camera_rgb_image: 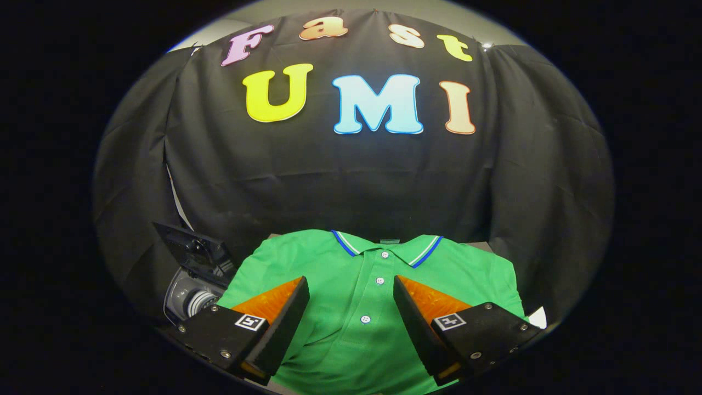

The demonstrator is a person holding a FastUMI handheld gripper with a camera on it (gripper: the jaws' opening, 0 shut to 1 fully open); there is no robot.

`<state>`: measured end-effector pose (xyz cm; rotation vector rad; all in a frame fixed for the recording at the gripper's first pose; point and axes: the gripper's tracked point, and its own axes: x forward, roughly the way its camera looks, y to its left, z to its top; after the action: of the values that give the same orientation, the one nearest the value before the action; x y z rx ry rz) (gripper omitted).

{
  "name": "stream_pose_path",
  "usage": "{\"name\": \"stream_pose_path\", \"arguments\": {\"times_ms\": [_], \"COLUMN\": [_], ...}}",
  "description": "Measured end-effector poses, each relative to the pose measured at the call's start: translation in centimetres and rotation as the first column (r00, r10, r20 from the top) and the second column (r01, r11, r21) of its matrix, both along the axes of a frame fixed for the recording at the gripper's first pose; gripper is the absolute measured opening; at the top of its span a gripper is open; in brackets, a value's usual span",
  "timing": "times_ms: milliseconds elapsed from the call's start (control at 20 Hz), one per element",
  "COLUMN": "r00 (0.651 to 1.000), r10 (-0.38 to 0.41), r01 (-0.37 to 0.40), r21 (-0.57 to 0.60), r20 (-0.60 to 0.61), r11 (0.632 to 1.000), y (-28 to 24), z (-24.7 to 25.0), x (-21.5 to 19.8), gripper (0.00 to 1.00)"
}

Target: Put the clothes into the washing machine and then close the washing machine lid.

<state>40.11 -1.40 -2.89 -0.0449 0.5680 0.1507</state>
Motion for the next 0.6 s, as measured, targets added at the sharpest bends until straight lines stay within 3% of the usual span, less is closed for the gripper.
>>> {"name": "stream_pose_path", "arguments": {"times_ms": [300,600], "r00": [0.995,0.991], "r10": [0.03,0.037], "r01": [-0.033,-0.034], "r21": [-0.036,0.026], "r20": [-0.099,-0.129], "r11": [0.999,0.999], "y": [0.4,0.4], "z": [-2.6,-2.9], "x": [0.2,-0.3], "gripper": [0.96,0.95]}}
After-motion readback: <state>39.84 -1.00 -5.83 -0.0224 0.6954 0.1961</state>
